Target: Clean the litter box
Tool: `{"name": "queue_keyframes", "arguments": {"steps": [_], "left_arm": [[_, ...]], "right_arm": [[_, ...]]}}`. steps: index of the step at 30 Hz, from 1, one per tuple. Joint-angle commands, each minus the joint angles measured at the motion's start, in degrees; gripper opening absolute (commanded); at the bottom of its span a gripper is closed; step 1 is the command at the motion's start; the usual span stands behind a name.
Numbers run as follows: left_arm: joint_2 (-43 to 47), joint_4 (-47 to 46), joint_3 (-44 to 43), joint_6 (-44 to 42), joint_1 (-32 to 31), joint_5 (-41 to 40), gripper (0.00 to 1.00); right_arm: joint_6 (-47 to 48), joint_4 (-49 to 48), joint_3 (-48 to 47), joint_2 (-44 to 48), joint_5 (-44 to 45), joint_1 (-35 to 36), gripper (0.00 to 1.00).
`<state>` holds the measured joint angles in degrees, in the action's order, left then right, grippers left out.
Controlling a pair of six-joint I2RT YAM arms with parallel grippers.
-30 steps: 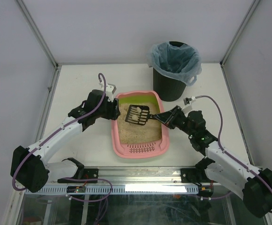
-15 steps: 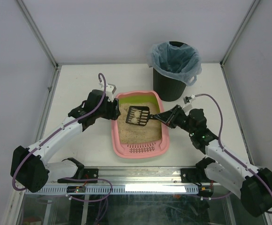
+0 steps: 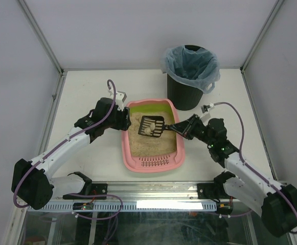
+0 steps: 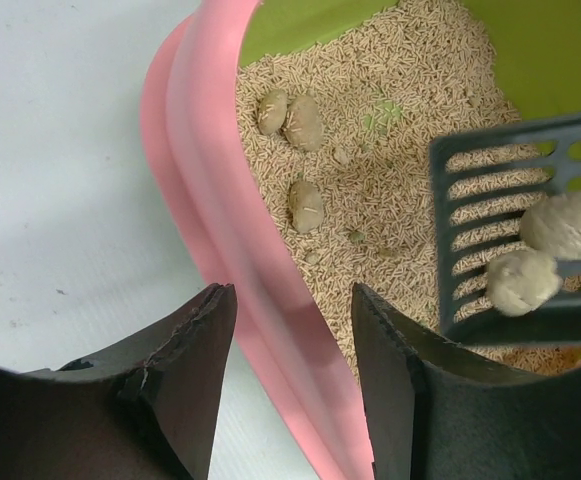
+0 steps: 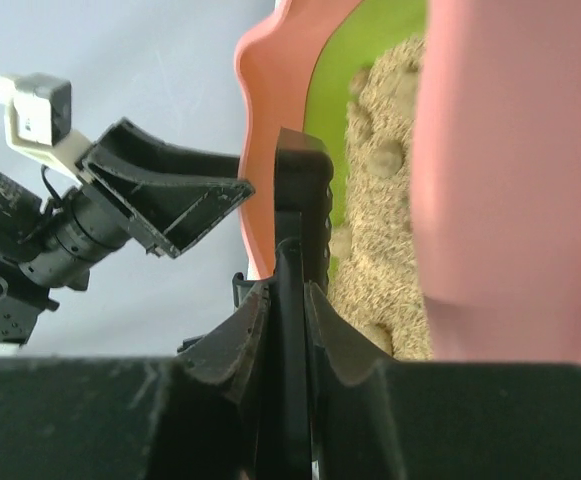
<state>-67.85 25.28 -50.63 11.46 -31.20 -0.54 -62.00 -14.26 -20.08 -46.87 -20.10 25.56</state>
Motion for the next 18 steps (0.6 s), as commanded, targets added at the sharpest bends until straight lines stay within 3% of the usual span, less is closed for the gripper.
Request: {"name": "queue_keyframes", "arguments": {"steps": [1,3,4,7,11,12,15,18], "left_arm": [[0.9,-2.1,-0.7,-0.4,-0.5,-0.7,0.52],[0.5,-2.1,-1.2,-0.7,-0.5,-0.7,0.51],[0.5,-2.0,-1.0,-0.7,-0.5,-1.0,0.51],[1.2,-2.0,-0.2,-0.5,-0.5,-1.1,0.52],[0.2,-2.1,-1.4,-0.8,-0.5,-0.8,0.51],[0.2,-1.9,-1.2,-0.8,-0.5,-1.0,0.51],[0.9,-1.9,-0.4,-0.5,-0.5,-0.9,0.52],[0.3,-2.1,-1.3,-0.8,-0.4,-0.9,0.52]], "right_arm": [[0.7,-4.7,-4.0,-3.9,-3.2,1.3,0.00],[-3.5,-2.9,0.6,3.9,5.7,-0.9,0.00],[-3.5,-4.6,1.1,4.0,5.8,-1.0,0.00],[4.0,-4.7,-7.2,-6.9,-9.1,1.4,0.00],[-4.0,-3.1,0.5,3.4,7.1,-0.7,0.00],[-4.2,-4.6,1.4,3.9,6.0,-0.6,0.00],[4.5,-3.9,-7.3,-7.5,-9.5,1.9,0.00],[-1.1,-3.3,-1.6,-0.8,1.6,-0.2,0.00]]}}
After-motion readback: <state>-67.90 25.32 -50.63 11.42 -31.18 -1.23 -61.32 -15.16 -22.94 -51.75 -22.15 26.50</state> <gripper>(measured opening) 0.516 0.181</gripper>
